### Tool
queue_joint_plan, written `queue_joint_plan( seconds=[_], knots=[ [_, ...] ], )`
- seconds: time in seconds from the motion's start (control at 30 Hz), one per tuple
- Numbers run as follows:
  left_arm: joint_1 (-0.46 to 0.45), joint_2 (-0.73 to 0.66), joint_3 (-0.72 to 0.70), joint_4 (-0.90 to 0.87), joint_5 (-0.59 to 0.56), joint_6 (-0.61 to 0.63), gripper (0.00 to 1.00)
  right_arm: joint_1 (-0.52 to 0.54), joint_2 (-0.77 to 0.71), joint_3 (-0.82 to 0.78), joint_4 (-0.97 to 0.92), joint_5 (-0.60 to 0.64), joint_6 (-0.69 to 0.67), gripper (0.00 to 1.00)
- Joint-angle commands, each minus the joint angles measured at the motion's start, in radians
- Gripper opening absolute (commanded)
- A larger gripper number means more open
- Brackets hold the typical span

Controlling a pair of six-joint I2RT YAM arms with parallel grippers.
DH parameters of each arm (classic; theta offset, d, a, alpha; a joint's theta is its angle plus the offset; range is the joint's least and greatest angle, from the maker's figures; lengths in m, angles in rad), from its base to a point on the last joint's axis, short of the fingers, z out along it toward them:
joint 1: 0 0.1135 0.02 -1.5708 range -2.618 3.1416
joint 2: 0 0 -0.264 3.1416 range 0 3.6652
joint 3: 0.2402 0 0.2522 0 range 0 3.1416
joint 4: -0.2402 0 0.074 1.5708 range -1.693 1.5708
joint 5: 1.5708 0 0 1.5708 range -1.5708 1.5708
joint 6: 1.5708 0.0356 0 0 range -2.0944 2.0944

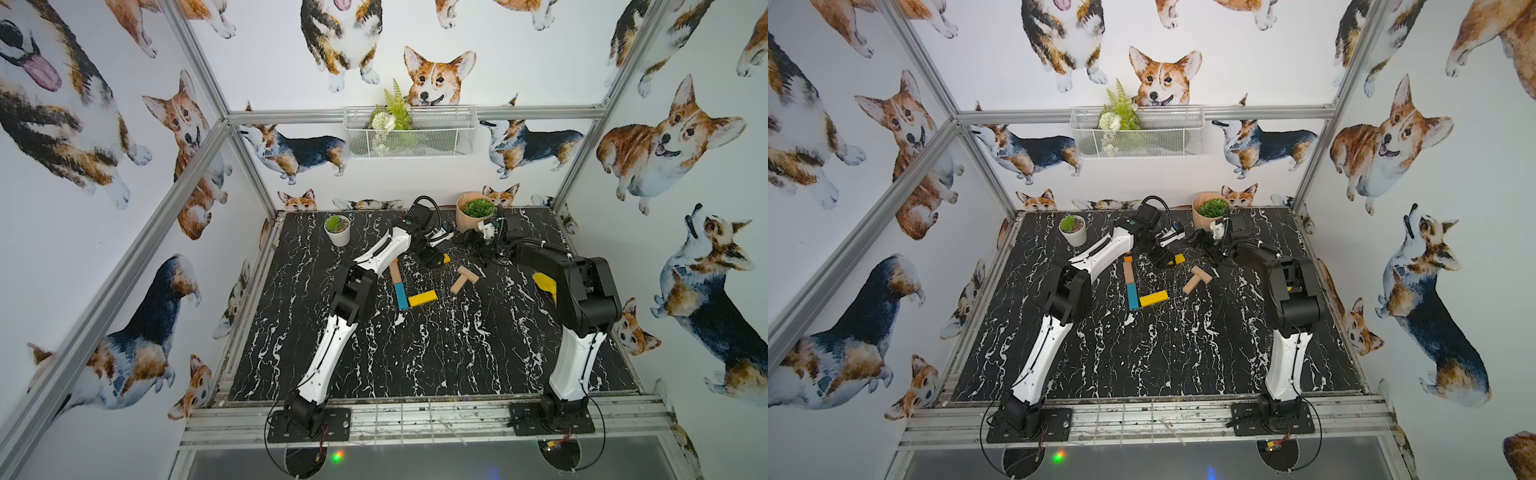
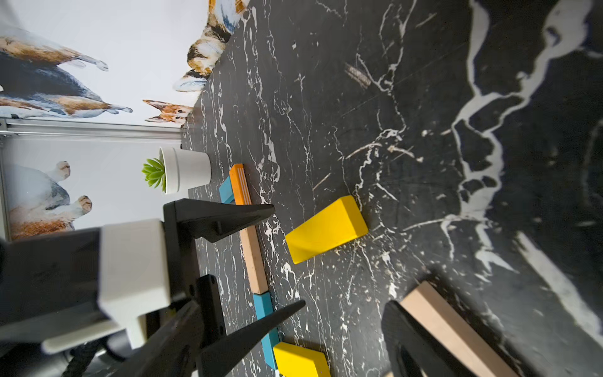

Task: Assemble a giraffe with building blocks
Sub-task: Pick up the building block from the center of the board.

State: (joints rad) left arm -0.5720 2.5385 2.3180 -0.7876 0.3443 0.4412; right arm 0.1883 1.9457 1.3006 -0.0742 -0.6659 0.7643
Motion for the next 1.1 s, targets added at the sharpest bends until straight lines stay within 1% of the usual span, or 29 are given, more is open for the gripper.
queue_joint_plan(
  seconds=[0.0,0.13,0.27,0.37,0.43,0.5,0.57,0.63,0.7,0.8,0.87,0.9,1.0,1.03,1.07],
  knots=[
    [-0.002,0.014,0.023,-0.052,-0.011,0.011,0.81,-0.003,-0.031,-0.049,0.059,-0.064,0.048,0.88],
    [-0.005,0.045,0.069,-0.091,-0.031,0.013,0.82,-0.003,-0.070,-0.114,0.122,-0.096,0.102,0.86],
    [-0.012,0.089,0.144,-0.166,-0.034,0.017,0.82,0.000,-0.122,-0.174,0.125,-0.095,0.100,0.85],
    [-0.013,0.097,0.148,-0.180,-0.049,0.019,0.81,0.002,-0.156,-0.217,0.134,-0.099,0.103,0.85],
    [-0.014,0.099,0.149,-0.188,-0.056,0.021,0.79,0.003,-0.166,-0.251,0.177,-0.126,0.132,0.85],
    [-0.017,0.101,0.149,-0.190,-0.057,0.020,0.75,0.005,-0.173,-0.280,0.215,-0.162,0.165,0.85],
    [-0.018,0.103,0.149,-0.189,-0.055,0.018,0.71,0.009,-0.191,-0.305,0.232,-0.170,0.173,0.84],
    [-0.023,0.105,0.149,-0.190,-0.050,0.016,0.68,0.018,-0.216,-0.319,0.201,-0.150,0.144,0.84],
    [-0.028,0.109,0.148,-0.187,-0.050,0.013,0.65,0.034,-0.245,-0.316,0.132,-0.112,0.093,0.84],
    [-0.033,0.115,0.149,-0.183,-0.060,0.014,0.64,0.063,-0.278,-0.315,0.056,-0.070,0.034,0.84],
    [-0.035,0.120,0.149,-0.177,-0.065,0.016,0.63,0.075,-0.295,-0.322,0.039,-0.056,0.023,0.84],
    [-0.035,0.121,0.148,-0.174,-0.068,0.017,0.61,0.077,-0.302,-0.333,0.041,-0.052,0.023,0.84],
    [-0.036,0.125,0.148,-0.171,-0.076,0.018,0.53,0.077,-0.317,-0.359,0.048,-0.044,0.029,0.84],
    [-0.036,0.126,0.149,-0.170,-0.079,0.019,0.49,0.078,-0.322,-0.368,0.047,-0.040,0.028,0.84],
    [-0.036,0.126,0.147,-0.173,-0.083,0.019,0.42,0.077,-0.328,-0.377,0.042,-0.029,0.026,0.84]
  ],
)
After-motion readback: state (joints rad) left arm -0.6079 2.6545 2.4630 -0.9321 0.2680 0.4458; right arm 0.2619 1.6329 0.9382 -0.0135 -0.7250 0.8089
